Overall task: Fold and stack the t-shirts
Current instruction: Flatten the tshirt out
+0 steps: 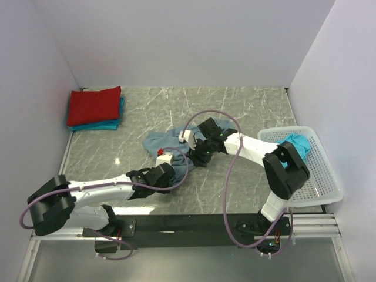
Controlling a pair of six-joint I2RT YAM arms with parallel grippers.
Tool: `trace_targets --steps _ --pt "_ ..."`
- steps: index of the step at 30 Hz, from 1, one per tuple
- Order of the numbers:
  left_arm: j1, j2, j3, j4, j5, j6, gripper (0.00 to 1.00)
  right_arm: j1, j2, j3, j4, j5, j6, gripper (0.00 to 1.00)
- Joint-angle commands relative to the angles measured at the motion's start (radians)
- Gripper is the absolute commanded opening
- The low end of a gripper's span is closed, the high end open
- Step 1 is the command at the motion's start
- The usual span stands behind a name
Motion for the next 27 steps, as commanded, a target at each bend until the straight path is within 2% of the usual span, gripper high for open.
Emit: trace_targets --steps 1,5,8,9,11,12,15,19,22,27 --pt "-0.006 -0.083 -0.006 0.006 -0.007 -0.013 0.21 0.007 0.053 0.100 -0.019 0.074 0.013 0.58" --pt "-0.004 -0.133 -0.016 -0.005 -0.013 -0.019 0.18 0.039 0.112 0.119 -0.050 0.096 -0.001 0.54" --pt "-0.003 -0.158 -0.029 -0.005 -0.013 -0.024 0.17 0.048 0.121 0.119 -0.060 0.114 -0.004 0.47" --pt "-0.003 -0.163 -0.029 -0.007 -0.016 -0.025 0.16 0.050 0.121 0.122 -0.068 0.114 -0.002 0.37" --pt "-0.003 -0.175 -0.029 -0.017 -0.021 -0.028 0.13 0.050 0.123 0.149 -0.092 0.127 0.007 0.26" --pt "-0.003 -0.186 -0.026 -0.026 -0.029 -0.030 0.12 0.047 0.117 0.157 -0.121 0.130 0.010 0.16" --pt "-0.003 -0.207 -0.003 -0.071 -0.043 -0.024 0.06 0.039 0.040 0.168 -0.161 0.107 0.010 0.00" --pt "-0.003 -0.296 0.097 -0.160 -0.105 0.013 0.01 0.010 -0.153 0.177 -0.247 0.070 -0.027 0.00" --pt "-0.003 -0.368 0.197 -0.215 -0.138 0.080 0.01 -0.007 -0.294 0.203 -0.327 0.045 -0.082 0.00" --pt "-0.003 -0.465 0.359 -0.221 -0.070 0.241 0.01 -0.013 -0.503 0.269 -0.378 0.058 -0.106 0.00"
